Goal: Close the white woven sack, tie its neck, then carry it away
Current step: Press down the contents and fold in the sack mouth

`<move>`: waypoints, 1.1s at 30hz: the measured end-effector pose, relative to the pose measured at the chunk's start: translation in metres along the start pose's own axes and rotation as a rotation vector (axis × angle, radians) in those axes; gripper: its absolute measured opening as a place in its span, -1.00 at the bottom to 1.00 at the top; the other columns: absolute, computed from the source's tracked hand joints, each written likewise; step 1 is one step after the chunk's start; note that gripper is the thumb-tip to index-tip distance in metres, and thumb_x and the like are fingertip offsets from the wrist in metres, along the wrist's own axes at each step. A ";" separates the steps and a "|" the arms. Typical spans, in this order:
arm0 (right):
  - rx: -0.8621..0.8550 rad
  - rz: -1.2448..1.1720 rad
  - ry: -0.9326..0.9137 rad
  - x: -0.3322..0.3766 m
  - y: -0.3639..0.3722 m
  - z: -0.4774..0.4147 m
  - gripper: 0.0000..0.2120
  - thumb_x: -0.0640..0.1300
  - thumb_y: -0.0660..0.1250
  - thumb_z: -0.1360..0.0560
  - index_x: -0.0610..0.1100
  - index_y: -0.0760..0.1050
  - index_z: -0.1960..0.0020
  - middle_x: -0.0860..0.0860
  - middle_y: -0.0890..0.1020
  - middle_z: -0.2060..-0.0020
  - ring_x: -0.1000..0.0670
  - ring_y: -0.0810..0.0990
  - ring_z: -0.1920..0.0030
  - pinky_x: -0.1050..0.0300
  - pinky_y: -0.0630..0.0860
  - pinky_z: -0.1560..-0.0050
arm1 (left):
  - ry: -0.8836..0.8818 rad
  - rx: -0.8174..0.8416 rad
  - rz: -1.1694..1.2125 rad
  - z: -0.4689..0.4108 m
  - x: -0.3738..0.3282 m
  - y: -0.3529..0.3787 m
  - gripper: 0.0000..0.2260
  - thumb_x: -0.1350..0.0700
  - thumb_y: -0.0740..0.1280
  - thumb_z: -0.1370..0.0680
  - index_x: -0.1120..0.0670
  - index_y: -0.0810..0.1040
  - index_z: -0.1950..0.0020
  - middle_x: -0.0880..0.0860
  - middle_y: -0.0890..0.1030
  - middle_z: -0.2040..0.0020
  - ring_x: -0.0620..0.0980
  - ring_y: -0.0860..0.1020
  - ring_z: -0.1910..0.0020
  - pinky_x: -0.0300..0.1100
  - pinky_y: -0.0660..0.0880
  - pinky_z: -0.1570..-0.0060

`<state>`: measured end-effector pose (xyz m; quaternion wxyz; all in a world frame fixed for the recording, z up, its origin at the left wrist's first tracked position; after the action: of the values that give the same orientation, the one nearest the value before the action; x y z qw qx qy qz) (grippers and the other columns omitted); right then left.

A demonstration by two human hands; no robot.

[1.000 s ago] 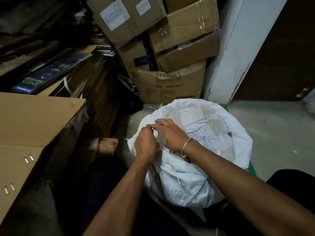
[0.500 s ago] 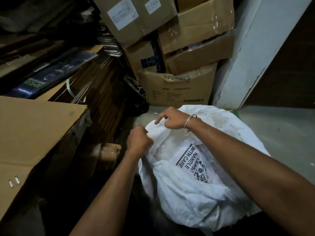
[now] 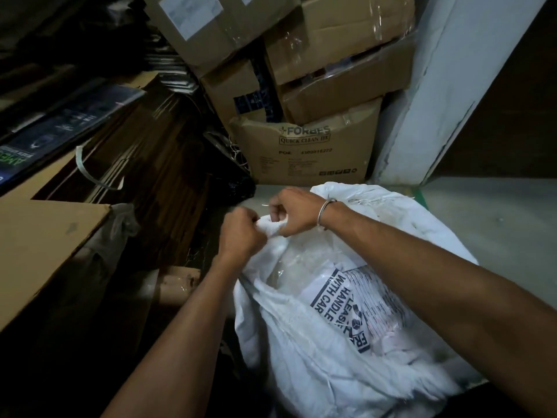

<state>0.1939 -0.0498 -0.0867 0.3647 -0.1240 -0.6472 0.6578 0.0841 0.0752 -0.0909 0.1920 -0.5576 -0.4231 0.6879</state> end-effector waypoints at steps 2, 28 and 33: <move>0.092 0.008 0.012 -0.011 -0.012 -0.002 -0.65 0.00 0.38 -0.22 0.10 0.57 -0.02 0.08 0.57 -0.11 0.02 0.46 -0.18 0.00 0.37 -0.14 | 0.064 -0.123 -0.103 -0.003 -0.004 0.002 -0.86 0.31 0.36 -0.40 0.10 0.54 0.31 0.04 0.55 0.34 0.06 0.52 0.32 -0.13 0.34 0.35; -0.178 0.048 0.123 -0.099 -0.035 0.007 -0.86 -0.07 0.49 -0.28 0.01 0.65 0.15 0.20 0.55 0.34 0.04 0.62 0.21 0.19 0.47 0.26 | 0.105 0.275 -0.105 -0.072 -0.052 0.056 -0.49 -0.20 0.29 -0.30 0.11 0.56 -0.08 0.12 0.61 -0.01 0.11 0.56 0.02 -0.04 0.48 0.13; -0.030 -0.306 0.169 -0.110 -0.038 0.031 -0.91 -0.14 0.53 -0.35 -0.09 0.68 0.14 0.04 0.69 0.31 0.08 0.65 0.30 0.16 0.62 0.25 | 0.094 0.231 -0.178 -0.079 -0.051 0.073 -0.65 0.07 0.50 -0.34 0.18 0.67 -0.08 0.15 0.68 0.02 0.19 0.64 -0.02 -0.04 0.60 0.03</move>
<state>0.2637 -0.1480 -0.0804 0.5116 -0.0844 -0.6354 0.5722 0.1883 0.0257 -0.1197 0.3347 -0.5236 -0.3797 0.6853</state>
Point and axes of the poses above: each hand's wrist, its own z-axis away from the middle knuckle, its own y-axis out of the palm, x = y × z, the point moved 2 cm from there along -z, towards the middle knuckle
